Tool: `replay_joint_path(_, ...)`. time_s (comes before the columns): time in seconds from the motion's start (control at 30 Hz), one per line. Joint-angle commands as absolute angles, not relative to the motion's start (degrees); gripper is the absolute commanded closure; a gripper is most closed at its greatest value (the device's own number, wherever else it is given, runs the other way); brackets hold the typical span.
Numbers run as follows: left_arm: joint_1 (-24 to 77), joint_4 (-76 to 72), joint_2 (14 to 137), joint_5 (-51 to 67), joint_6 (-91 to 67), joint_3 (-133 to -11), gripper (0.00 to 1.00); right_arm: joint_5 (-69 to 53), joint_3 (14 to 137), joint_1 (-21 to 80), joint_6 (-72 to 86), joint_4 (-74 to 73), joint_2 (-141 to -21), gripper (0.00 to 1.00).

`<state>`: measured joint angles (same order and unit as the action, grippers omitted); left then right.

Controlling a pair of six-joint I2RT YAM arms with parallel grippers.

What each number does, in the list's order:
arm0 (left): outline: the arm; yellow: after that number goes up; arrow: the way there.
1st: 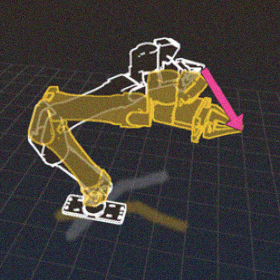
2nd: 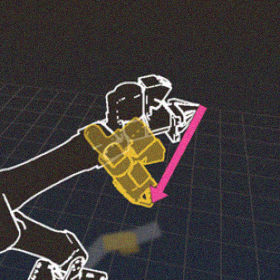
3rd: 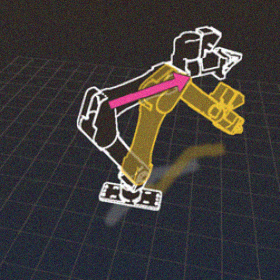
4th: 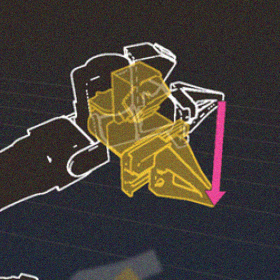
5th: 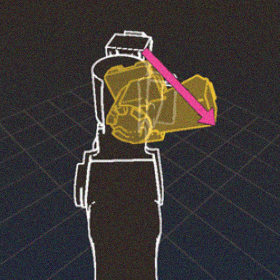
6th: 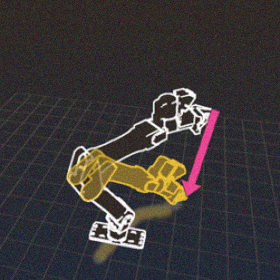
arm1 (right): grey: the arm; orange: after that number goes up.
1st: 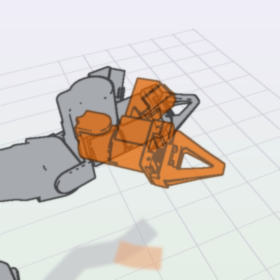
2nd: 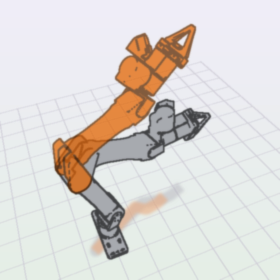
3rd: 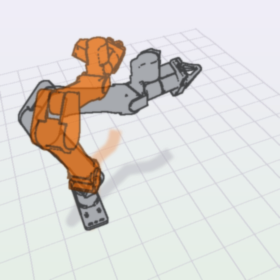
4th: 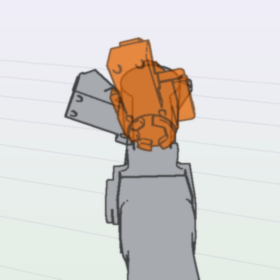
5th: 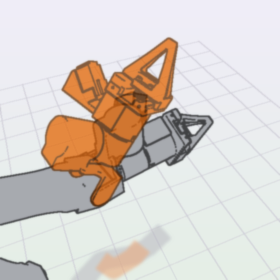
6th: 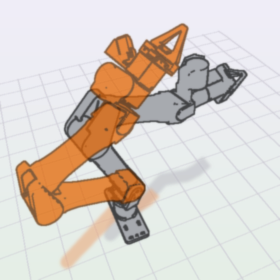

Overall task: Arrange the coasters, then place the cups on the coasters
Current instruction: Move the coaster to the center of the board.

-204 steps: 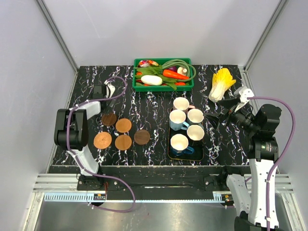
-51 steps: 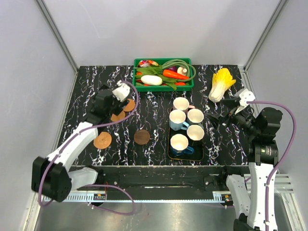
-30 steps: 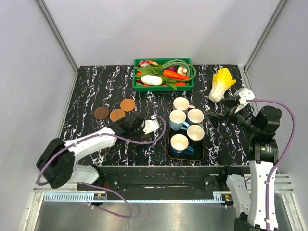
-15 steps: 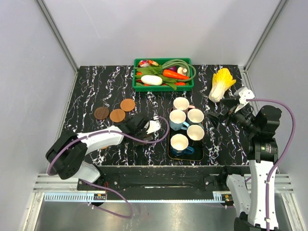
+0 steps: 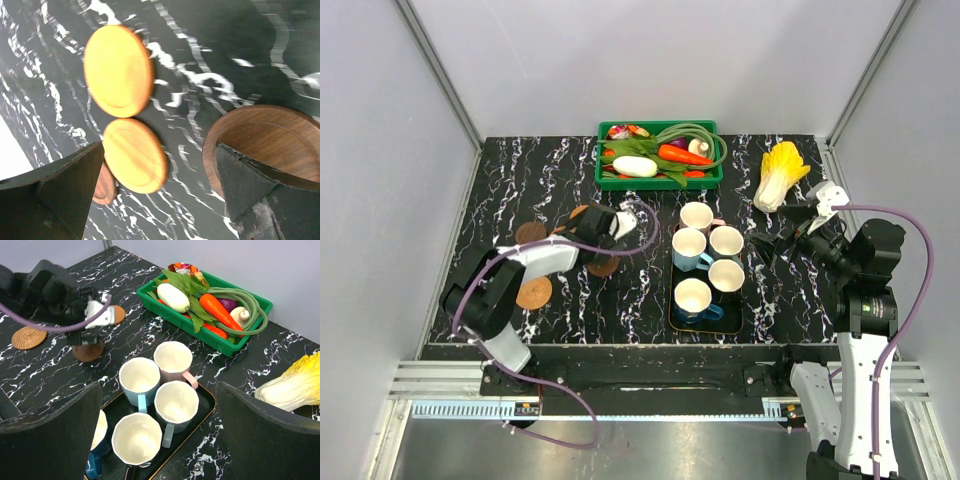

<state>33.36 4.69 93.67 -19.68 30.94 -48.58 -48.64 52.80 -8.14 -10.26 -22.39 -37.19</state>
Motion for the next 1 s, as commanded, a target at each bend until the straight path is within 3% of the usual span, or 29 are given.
replay_joint_path(0.0,26.47,7.21,99.74,-23.28,30.5,-52.37,0.01,-47.72,52.73,-8.0,-10.46,-21.53,-37.0,0.0)
replay_joint_path(0.43,12.49,9.4,113.99,-31.9,29.71,-72.76,0.01,-47.64,52.56,-7.91,-10.9,-21.53,-37.35,0.0)
replay_joint_path(0.67,8.88,8.88,93.2,-19.1,21.1,-70.5,0.01,-47.72,52.47,-8.0,-11.34,-21.53,-37.53,0.0)
replay_joint_path(0.8,6.51,10.1,78.87,-11.27,19.95,-62.78,0.01,-47.81,52.56,-8.0,-11.51,-21.88,-37.27,0.0)
replay_joint_path(0.97,4.84,11.87,64.98,-10.11,21.88,-49.6,0.01,-48.34,52.73,-8.0,-11.43,-21.88,-37.0,0.0)
